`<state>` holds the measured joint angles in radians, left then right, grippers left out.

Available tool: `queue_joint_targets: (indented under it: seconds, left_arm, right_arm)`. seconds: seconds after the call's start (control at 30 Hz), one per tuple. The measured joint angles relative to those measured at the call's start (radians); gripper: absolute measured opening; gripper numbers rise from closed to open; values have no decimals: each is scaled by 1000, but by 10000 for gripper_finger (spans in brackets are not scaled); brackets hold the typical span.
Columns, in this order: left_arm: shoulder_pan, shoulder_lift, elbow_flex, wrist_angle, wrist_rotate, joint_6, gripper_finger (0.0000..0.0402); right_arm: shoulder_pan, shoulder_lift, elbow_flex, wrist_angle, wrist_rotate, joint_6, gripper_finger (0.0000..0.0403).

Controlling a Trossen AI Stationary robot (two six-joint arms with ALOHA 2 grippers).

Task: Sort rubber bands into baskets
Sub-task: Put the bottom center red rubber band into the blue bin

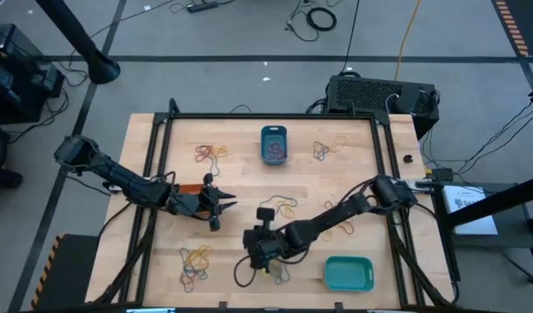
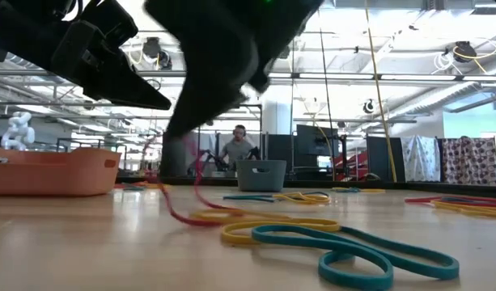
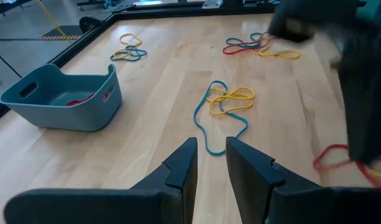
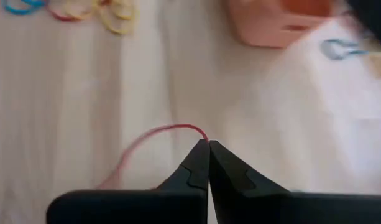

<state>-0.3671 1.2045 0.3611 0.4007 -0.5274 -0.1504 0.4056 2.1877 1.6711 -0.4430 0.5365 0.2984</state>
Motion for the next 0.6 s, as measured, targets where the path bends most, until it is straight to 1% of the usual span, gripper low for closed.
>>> queue_joint_targets:
  seconds: [0.1, 0.27, 0.37, 0.53, 0.6]
  left_arm:
    - [0, 0, 0, -8, 0, 0, 93]
    - [0, 0, 0, -23, 0, 0, 93]
    - [0, 0, 0, -22, 0, 0, 93]
    - [0, 0, 0, -23, 0, 0, 93]
    - [0, 0, 0, -22, 0, 0, 93]
  right_arm:
    - [10, -53, 0, -63, 75, 3, 0]
    - [30, -162, 1, -226, 243, 46, 0]
    - [35, -203, 1, -318, 323, 90, 0]
    - [20, -258, 0, -486, 486, 188, 0]
    - [3, -271, 0, -550, 525, 223, 0]
